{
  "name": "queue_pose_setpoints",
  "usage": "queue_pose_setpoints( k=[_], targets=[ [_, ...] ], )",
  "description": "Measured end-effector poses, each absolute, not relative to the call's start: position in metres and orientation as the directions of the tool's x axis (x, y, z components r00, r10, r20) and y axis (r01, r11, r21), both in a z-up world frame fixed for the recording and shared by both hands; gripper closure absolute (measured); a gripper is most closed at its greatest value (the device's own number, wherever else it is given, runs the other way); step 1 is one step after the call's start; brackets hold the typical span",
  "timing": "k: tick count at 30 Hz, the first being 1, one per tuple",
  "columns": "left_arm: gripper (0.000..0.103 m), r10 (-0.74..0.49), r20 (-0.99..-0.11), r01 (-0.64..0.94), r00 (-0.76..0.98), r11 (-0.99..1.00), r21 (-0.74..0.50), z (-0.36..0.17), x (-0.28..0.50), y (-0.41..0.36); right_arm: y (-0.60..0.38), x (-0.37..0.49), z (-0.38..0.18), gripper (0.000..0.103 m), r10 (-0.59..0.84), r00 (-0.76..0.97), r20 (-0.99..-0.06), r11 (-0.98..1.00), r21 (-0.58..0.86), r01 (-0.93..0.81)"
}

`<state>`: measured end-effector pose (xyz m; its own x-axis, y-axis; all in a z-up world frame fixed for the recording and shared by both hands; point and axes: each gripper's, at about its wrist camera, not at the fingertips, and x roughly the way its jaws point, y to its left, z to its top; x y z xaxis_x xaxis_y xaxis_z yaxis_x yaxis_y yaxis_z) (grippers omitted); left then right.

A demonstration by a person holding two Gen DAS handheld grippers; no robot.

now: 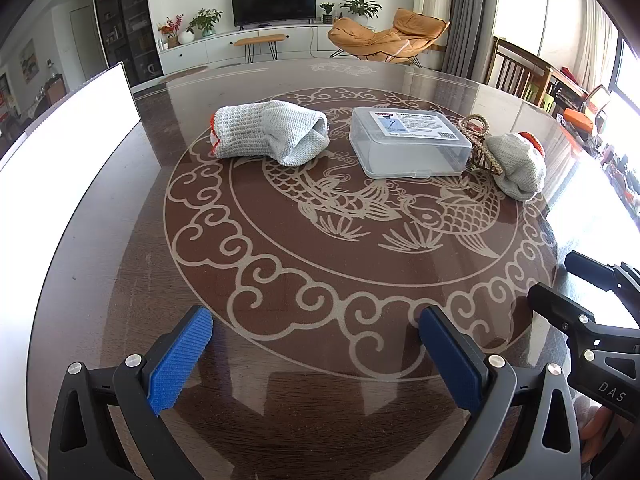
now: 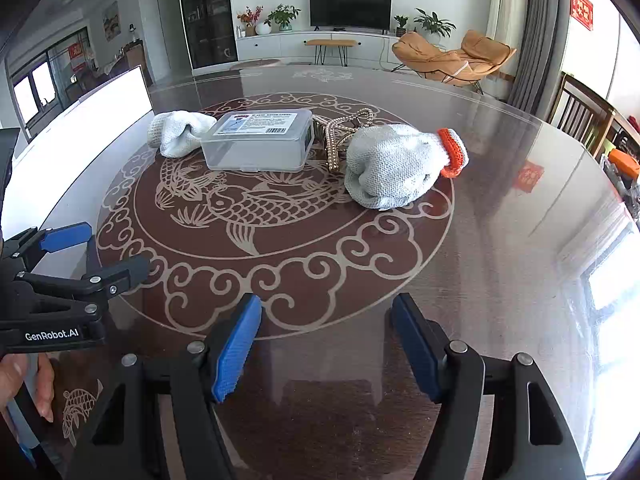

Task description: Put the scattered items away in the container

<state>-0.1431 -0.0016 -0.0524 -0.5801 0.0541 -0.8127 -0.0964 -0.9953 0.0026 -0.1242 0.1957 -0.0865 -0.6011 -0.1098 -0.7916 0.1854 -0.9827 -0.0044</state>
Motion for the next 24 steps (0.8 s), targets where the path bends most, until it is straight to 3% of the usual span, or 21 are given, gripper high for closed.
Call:
queue_pose_setpoints(
  k=[24],
  targets=[
    [0.0,0.071,-0.813,-0.119,-0.578,-0.993,-0.002,-0.0509,-0.1402,0.0009,0.1969,-0.1268,-0.0838,0.032,-0.155,-0.599,-0.785,-0.98,0.048,0.191]
  ],
)
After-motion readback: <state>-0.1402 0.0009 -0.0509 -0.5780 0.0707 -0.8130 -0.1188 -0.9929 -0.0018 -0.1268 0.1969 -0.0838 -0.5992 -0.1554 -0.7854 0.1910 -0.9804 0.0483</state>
